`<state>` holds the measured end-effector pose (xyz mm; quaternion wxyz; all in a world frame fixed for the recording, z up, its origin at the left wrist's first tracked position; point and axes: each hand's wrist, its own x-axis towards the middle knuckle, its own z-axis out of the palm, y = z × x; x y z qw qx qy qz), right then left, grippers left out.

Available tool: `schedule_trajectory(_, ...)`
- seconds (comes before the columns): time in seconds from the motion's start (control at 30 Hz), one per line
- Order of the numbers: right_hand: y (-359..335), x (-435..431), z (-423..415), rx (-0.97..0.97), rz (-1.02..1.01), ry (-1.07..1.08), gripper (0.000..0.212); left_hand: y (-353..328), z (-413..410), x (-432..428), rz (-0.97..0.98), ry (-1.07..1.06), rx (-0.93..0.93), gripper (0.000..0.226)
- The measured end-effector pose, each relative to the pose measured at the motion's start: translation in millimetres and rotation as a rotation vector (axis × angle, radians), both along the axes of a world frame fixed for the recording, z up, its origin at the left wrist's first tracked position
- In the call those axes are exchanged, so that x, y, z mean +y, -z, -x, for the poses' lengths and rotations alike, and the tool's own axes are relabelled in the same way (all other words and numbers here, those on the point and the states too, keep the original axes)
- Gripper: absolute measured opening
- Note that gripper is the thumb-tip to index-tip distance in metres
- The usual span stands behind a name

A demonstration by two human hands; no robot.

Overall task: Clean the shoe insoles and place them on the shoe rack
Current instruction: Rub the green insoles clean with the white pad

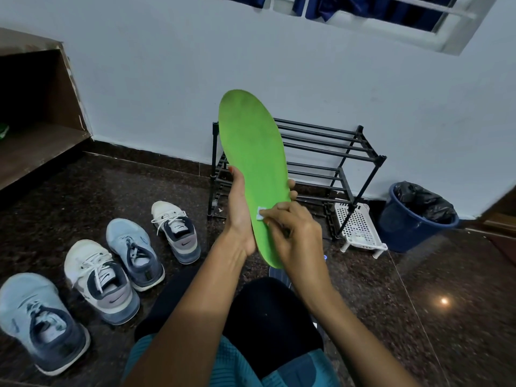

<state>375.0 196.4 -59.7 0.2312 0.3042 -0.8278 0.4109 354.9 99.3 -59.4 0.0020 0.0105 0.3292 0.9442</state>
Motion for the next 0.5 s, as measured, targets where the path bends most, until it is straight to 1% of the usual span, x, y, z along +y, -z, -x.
schedule_trajectory(0.17, -0.5, -6.4, 5.4, 0.002, 0.018, 0.009, 0.016, -1.0, -0.9, -0.8, 0.008, -0.016, -0.025, 0.085)
schedule_trajectory(0.37, 10.4, 2.7, -17.5, -0.081, 0.068, -0.105, 0.02, -1.4, -0.9, -1.1, -0.069, -0.038, 0.005, 0.088)
schedule_trajectory(0.5, 6.0, 0.8, -10.0, -0.072, 0.042, -0.059, 0.02, 0.4, -0.7, 0.9, -0.038, -0.024, 0.003, 0.09)
